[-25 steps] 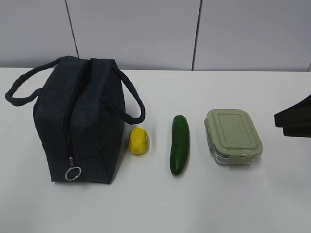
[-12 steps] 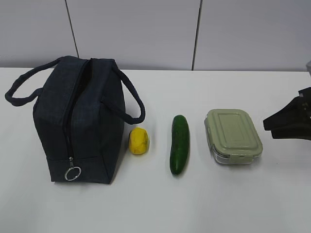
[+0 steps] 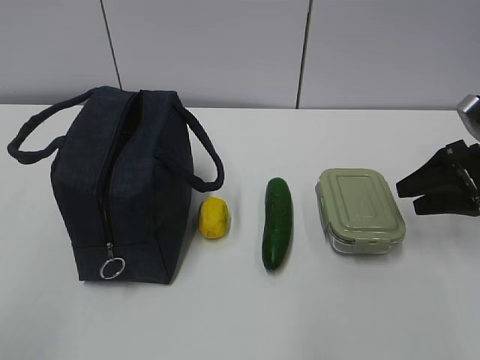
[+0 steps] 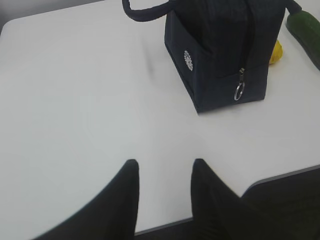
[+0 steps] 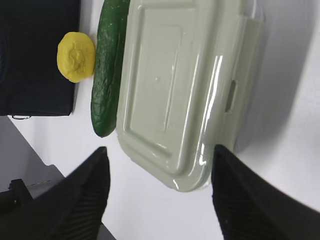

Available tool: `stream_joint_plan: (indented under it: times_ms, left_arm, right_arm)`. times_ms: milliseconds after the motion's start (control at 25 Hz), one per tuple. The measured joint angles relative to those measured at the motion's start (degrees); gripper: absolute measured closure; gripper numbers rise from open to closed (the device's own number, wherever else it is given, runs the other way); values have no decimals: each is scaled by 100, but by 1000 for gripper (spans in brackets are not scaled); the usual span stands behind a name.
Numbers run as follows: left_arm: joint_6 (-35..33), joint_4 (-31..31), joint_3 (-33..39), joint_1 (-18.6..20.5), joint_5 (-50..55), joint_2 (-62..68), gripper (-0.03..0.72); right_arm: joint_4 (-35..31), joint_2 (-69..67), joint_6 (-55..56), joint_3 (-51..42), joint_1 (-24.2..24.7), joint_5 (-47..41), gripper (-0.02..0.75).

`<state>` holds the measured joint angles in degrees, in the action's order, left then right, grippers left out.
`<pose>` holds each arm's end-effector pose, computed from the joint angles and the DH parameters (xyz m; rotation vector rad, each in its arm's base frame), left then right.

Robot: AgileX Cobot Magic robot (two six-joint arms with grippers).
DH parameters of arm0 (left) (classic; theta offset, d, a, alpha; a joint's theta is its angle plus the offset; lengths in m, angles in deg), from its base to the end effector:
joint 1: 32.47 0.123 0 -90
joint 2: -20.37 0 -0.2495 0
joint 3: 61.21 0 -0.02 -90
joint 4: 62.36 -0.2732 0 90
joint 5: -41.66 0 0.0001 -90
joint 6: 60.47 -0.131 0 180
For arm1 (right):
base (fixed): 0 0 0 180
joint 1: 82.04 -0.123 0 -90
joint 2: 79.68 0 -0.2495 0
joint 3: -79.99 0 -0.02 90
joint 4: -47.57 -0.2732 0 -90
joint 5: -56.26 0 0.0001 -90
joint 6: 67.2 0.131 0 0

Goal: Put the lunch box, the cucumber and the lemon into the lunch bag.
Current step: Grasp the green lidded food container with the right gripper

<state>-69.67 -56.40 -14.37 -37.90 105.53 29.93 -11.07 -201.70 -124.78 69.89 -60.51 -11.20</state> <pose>0.0817 -0.0200 0.2667 0.2749 2.0775 -0.0859 0.3573 -0.0298 0.0858 -0.0484 2.5813 1.1883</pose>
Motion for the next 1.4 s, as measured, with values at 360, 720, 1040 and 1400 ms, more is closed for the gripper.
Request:
stream_joint_plan:
  times_ms: [360,720,1040,1400]
  left_arm:
    - [0,0,0,0,-10,0,449]
    - [0,0,0,0,-10,0,450]
    - [0,0,0,0,-10,0,449]
    - [0,0,0,0,-10,0,450]
  right_arm:
    - [13,-251,-120,368,0,0,146]
    - [-268,-807,-304,709,7,0,136]
    - [-448,-1165,-397,853,7,12,136]
    - [-560,-1324,-509,853,7,12,136]
